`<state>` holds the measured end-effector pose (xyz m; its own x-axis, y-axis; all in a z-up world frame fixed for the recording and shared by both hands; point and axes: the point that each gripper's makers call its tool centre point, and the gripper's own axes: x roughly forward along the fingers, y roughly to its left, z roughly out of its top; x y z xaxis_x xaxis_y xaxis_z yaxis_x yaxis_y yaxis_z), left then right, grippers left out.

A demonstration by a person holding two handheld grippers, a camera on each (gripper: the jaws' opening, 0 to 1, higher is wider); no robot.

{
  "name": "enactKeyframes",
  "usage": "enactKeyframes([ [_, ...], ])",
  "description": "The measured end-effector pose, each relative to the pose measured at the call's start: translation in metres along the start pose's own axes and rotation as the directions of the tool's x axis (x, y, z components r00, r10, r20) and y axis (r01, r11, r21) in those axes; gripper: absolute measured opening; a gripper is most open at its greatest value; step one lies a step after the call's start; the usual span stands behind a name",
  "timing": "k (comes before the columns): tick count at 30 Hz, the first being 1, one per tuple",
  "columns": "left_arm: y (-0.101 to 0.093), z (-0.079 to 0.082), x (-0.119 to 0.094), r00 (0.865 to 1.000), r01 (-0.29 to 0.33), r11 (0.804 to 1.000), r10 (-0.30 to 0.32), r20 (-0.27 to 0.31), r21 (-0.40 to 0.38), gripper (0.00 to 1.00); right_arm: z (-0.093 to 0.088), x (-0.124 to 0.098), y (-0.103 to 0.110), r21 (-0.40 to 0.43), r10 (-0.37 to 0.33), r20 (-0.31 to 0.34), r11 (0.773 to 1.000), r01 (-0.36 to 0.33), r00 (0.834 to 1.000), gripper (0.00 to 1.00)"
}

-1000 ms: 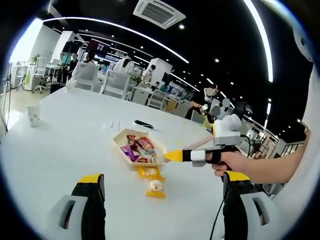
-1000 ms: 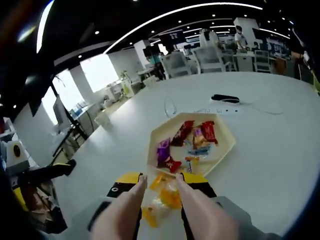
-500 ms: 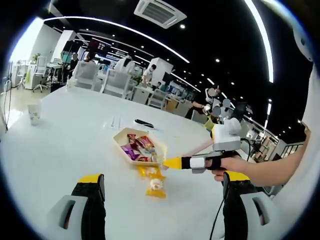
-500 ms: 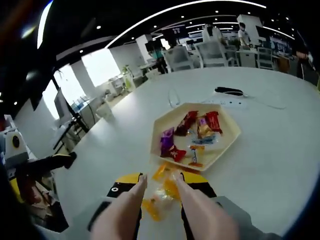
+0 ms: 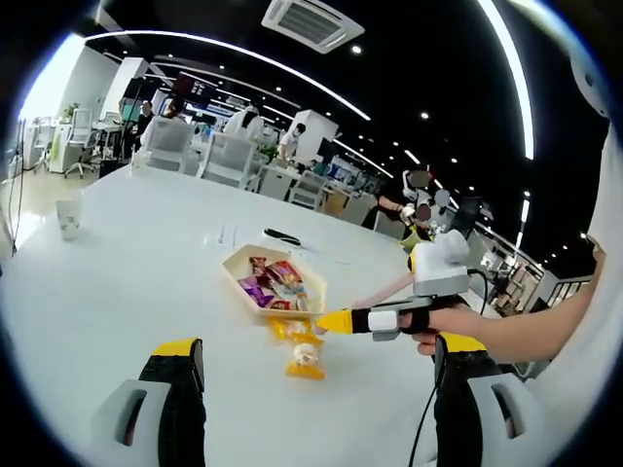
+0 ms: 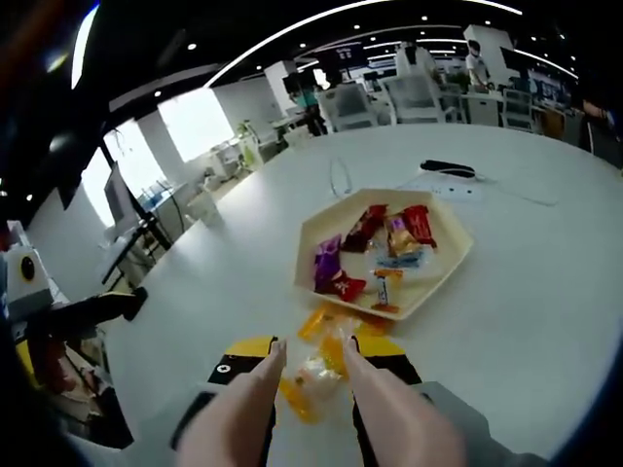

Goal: Place the target food into the container with the food tongs after gripping and lifting it, then release it inside without dropping or visibly crushing the food.

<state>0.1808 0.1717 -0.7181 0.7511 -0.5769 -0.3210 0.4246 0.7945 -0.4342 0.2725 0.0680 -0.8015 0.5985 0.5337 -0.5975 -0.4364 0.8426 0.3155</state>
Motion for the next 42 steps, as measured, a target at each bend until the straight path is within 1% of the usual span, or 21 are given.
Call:
enactKeyframes([
  [8,0.0,-0.002,-0.001,1.0,0.008,1.0,-0.008,-0.003,-0.007,0.99,-0.01,0.0,-0.002,0.013,-0.025,-0.024,1.0,0.026,0.999,0.29],
  [12,0.001,-0.004,-0.001,1.0,0.007,1.0,-0.007,-0.011,-0.007,0.99,-0.011,0.002,0.0,0.002,-0.02,-0.025,1.0,0.02,0.999,0.29],
  [14,0.001,-0.005,-0.002,1.0,0.01,1.0,-0.01,-0.025,-0.002,0.99,-0.014,0.004,0.0,0.004,-0.02,-0.036,1.0,0.02,0.999,0.29],
  [16,0.0,-0.005,-0.003,1.0,0.013,1.0,-0.013,-0.027,0.0,0.99,-0.018,0.005,-0.001,0.007,-0.027,-0.047,1.0,0.028,0.999,0.29],
  [21,0.002,-0.005,-0.006,1.0,0.006,1.0,-0.006,-0.027,-0.001,0.99,-0.024,0.007,-0.001,0.028,-0.039,-0.068,0.999,0.041,0.997,0.29],
  [25,0.004,-0.004,-0.009,1.0,-0.006,1.0,0.005,-0.02,-0.006,0.99,-0.031,0.012,0.002,0.022,-0.046,-0.09,0.999,0.048,0.995,0.29],
  [31,0.007,-0.005,-0.012,1.0,-0.021,1.0,0.02,-0.019,-0.012,0.99,-0.028,0.015,0.0,0.021,-0.062,-0.097,0.998,0.064,0.993,0.29],
  [34,0.008,-0.005,-0.011,1.0,-0.024,1.0,0.024,-0.018,-0.017,0.99,-0.027,0.017,0.001,0.004,-0.057,-0.1,0.998,0.057,0.993,0.29],
  [35,0.008,-0.006,-0.011,0.999,-0.026,0.999,0.025,-0.021,-0.02,0.99,-0.027,0.018,0.002,-0.016,-0.049,-0.102,0.999,0.048,0.994,0.29],
  [36,0.008,-0.006,-0.011,0.999,-0.027,0.999,0.026,-0.022,-0.022,0.99,-0.027,0.019,0.002,-0.055,-0.041,-0.112,0.998,0.035,0.993,0.29],
  [38,0.009,-0.004,-0.01,1.0,-0.027,0.999,0.027,-0.006,-0.029,0.99,-0.027,0.019,0.002,-0.081,-0.037,-0.115,0.996,0.028,0.993,0.29],
  [42,0.01,-0.006,-0.009,1.0,-0.029,0.999,0.029,-0.01,-0.035,0.99,-0.026,0.017,-0.002,-0.09,-0.047,-0.116,0.995,0.036,0.992,0.29],
])
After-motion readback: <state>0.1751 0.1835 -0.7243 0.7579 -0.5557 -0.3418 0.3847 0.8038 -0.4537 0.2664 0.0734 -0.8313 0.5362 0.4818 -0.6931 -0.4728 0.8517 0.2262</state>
